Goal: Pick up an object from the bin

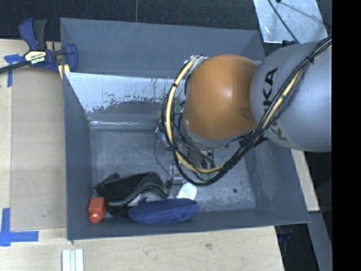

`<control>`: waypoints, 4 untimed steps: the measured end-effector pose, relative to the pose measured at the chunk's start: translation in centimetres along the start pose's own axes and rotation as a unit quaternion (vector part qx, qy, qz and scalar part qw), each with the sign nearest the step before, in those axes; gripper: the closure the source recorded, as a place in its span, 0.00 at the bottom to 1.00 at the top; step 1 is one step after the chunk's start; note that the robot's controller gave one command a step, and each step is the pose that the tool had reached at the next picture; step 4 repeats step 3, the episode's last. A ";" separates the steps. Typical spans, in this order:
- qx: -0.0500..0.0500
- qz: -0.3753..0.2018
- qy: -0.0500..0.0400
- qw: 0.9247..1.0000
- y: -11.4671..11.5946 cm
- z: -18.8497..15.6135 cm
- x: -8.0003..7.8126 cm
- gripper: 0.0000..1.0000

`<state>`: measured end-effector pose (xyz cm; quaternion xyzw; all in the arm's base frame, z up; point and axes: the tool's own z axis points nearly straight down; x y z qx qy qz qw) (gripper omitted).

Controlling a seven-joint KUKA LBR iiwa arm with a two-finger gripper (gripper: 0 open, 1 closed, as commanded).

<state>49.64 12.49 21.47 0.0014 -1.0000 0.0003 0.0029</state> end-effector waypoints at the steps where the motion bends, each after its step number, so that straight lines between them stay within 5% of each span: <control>1: 0.000 -0.005 -0.007 1.000 3.0 14.5 -1.4 0.00; 2: 0.001 -0.004 -0.003 1.000 2.9 14.3 -1.2 1.00; 3: 0.000 -0.006 -0.006 1.000 1.9 0.0 -3.7 1.00; 4: 0.000 -0.006 -0.006 1.000 1.9 0.0 -3.7 1.00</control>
Offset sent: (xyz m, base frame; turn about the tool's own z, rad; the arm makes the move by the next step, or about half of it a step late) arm 0.0093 0.0318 -0.1447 -0.0093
